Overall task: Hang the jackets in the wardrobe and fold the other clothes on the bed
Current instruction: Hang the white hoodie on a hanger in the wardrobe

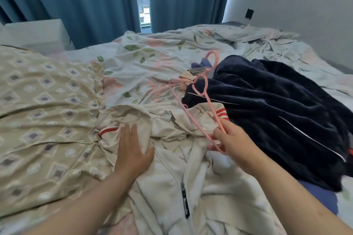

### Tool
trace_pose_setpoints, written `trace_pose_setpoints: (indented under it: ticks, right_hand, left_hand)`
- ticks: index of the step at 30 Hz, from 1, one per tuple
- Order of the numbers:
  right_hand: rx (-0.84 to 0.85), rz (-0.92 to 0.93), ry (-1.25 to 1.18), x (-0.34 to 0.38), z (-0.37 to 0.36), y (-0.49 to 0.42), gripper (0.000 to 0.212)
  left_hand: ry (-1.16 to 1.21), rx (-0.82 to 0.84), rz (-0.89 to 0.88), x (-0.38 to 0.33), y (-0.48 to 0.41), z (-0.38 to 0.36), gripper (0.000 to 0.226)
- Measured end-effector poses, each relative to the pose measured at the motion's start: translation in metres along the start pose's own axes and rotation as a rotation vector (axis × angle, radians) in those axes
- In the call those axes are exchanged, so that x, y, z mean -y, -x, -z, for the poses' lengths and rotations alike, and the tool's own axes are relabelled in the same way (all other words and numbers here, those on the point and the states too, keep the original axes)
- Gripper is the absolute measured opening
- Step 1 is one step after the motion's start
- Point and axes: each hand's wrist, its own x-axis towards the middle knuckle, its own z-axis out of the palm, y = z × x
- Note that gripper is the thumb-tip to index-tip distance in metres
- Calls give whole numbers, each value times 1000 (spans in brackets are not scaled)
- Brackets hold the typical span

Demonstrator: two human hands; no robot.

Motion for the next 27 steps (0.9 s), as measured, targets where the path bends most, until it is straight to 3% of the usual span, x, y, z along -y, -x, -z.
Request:
trace_pose_setpoints:
  ticks: [2, 3, 4, 6, 7, 8, 11, 15, 21, 27]
  right_hand:
    - [-82, 17, -9, -2, 7, 14, 29]
    - [-130, 14, -29, -5, 12, 20, 25]
    - [-165, 7, -60, -7, 17, 25, 23]
    - [-179, -7, -130, -10, 27, 35, 22]
    - [-167, -18, -159, -11, 31, 39, 22]
    - [-159, -35, -183, -11, 35, 43, 21]
    - [-182, -97, -228, -13, 42, 51, 19]
    - [-246, -143, -241, -14, 48, 62, 18]
    - [-194, -130, -132, -2, 60, 79, 18]
    - [-102, -132, 19, 6, 64, 84, 14]
  left_hand:
    - [-62, -10, -365, -16, 27, 8, 74]
    - [-82, 41, -550, -25, 37, 7, 66]
    - [-104, 178, -626, -38, 44, 7, 61]
    - [-141, 443, -536, -59, 47, 7, 57]
    - [-145, 499, -480, -65, 46, 4, 49]
    - [-112, 530, -446, -70, 46, 2, 40]
    - [154, 624, -286, -75, 58, 0, 42]
    - [272, 597, -138, -72, 81, 2, 27]
    - [207, 831, -125, -63, 121, 33, 27]
    - [66, 1237, 20, -27, 159, 31, 32]
